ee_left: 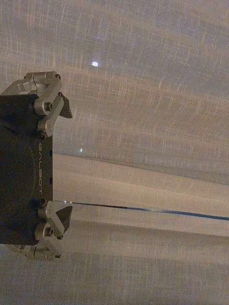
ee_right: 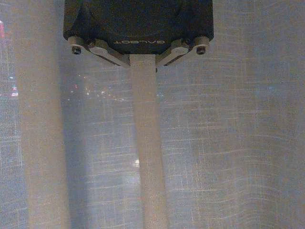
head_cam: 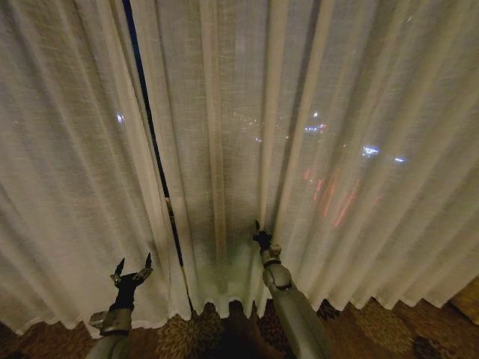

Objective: Open the curtains by pulling them apart, changing their state from closed to fully open.

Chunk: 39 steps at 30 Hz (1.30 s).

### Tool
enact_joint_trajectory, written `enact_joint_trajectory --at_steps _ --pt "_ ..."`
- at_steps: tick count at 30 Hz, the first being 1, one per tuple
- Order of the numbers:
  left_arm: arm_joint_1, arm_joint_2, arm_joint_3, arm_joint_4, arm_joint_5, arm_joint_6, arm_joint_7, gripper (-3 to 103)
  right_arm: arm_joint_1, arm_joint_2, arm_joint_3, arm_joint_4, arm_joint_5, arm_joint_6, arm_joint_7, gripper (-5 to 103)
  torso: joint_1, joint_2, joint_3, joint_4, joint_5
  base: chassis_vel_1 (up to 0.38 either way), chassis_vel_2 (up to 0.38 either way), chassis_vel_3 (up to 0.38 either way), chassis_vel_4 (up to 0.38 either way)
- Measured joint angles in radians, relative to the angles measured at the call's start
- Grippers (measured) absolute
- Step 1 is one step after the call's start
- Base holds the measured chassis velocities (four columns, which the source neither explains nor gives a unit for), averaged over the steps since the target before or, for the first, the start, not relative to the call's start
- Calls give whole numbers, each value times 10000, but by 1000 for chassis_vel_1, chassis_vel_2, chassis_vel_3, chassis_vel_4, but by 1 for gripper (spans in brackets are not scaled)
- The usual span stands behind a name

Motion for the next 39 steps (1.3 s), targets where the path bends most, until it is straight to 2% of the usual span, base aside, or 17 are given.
enact_joint_trajectory --at_steps 8,20,39 --pt "0 0 0 0 0 0 0 100 -64 -26 57 23 406 66 -299 0 0 0 0 0 0 0 0 0 0" --pt "-1 0 0 0 0 0 0 100 -141 -93 125 127 549 71 -307 0 0 0 0 2 0 -34 -27 39 37" --pt "0 0 0 0 0 0 0 100 -158 -196 248 178 593 65 -365 0 0 0 0 1 1 -263 -265 272 263"
